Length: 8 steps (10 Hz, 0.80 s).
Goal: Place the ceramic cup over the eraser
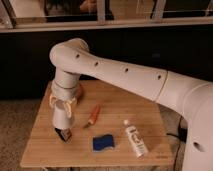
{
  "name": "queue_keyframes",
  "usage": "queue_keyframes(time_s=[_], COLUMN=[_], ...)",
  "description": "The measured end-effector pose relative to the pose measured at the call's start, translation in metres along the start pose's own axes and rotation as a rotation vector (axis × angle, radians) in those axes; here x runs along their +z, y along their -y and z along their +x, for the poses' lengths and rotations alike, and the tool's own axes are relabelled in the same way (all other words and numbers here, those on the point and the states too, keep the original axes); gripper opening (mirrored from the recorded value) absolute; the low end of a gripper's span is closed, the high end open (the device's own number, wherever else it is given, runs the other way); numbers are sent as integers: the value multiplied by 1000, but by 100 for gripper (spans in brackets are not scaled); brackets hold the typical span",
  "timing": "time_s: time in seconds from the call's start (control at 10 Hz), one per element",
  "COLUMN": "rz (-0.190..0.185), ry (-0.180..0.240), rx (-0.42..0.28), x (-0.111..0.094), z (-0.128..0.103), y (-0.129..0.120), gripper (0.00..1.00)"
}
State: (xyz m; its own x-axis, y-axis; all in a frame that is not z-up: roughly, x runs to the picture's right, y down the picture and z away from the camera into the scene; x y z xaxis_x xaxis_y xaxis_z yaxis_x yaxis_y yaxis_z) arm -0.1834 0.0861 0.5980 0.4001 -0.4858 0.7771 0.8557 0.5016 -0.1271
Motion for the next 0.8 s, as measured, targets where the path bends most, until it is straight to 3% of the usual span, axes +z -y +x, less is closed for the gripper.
queue_keyframes(time_s=[0.8], rz=[-33], ry=[14], rx=[-54], x=[47], z=[-11], y=[8], gripper=[0])
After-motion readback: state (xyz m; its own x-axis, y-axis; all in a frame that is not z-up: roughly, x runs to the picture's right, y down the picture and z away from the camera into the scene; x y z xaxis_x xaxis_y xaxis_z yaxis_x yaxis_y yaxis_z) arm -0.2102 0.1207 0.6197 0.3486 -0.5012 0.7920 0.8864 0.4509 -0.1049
